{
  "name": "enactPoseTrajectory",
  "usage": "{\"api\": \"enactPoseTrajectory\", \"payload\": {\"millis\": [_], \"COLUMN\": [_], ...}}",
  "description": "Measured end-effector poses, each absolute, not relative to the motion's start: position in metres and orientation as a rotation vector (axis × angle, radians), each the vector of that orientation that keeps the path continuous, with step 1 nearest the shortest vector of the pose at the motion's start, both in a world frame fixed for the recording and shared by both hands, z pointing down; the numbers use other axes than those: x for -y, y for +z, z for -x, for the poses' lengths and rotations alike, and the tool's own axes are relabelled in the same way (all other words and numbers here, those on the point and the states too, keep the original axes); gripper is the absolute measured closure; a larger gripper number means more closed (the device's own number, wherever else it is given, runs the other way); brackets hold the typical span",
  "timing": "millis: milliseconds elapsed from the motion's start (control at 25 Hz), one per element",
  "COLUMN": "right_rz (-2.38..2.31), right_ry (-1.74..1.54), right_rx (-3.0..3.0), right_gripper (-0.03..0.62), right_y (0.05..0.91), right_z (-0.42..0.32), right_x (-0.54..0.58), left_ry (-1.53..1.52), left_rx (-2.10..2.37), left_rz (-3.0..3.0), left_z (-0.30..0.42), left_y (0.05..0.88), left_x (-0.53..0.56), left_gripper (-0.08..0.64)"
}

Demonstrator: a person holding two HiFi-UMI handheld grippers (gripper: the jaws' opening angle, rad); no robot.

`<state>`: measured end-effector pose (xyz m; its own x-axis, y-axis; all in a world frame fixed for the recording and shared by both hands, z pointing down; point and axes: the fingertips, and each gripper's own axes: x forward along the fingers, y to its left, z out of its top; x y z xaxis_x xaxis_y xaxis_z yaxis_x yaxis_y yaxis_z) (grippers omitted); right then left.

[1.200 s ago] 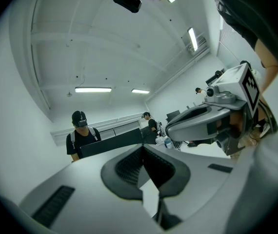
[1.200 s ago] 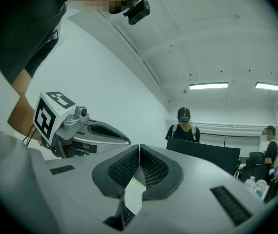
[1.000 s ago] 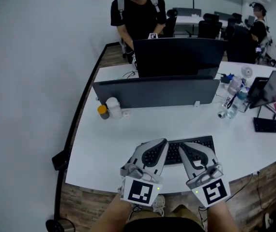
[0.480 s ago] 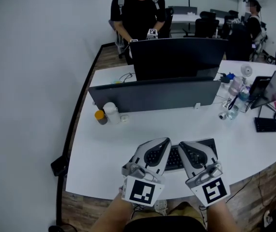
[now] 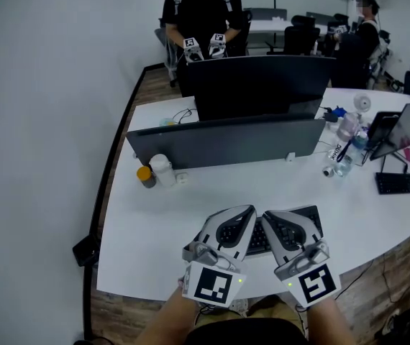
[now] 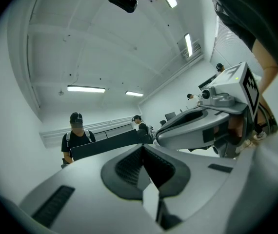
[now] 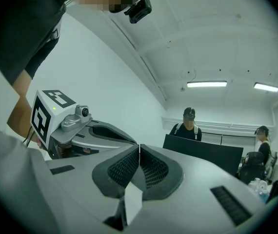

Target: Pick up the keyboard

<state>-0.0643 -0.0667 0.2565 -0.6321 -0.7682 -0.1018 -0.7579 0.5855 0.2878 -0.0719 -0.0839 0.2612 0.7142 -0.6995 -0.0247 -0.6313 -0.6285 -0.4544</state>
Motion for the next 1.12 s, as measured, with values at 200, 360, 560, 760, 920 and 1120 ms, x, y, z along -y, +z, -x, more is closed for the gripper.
{"api": "enactPoseTrajectory", "payload": {"millis": [200,360,560,760,920,1120], "right_rz": [-1.321,-1.299,-1.272,-1.274,-1.260,-1.245], "right_ry": [-0.477,-0.468,-0.438,-0.399,-0.392,-0.378], "right_rx": [2.756,2.749,2.735,2.736,2.760,2.774], "right_gripper": [0.560,0.560,0.560,0.560,0.560,0.560], "right_y": [0.260,0.267,0.275,0.283,0.284,0.284], "right_z": [0.064,0.065,0.065,0.054,0.047,0.030], "right_x": [0.064,0.062,0.058,0.058,0.063,0.075], "left_ry": [-0.200,-0.189,-0.197,-0.241,-0.268,-0.301], "left_rx": [-1.024,-1.022,-1.016,-1.022,-1.019,-1.045], "left_rz": [2.511,2.540,2.547,2.574,2.550,2.533], "left_z": [0.069,0.064,0.062,0.052,0.042,0.032], "left_y": [0.269,0.273,0.279,0.293,0.293,0.292], "left_x": [0.083,0.080,0.082,0.083,0.086,0.092], "left_gripper": [0.552,0.552,0.552,0.552,0.552,0.552]}}
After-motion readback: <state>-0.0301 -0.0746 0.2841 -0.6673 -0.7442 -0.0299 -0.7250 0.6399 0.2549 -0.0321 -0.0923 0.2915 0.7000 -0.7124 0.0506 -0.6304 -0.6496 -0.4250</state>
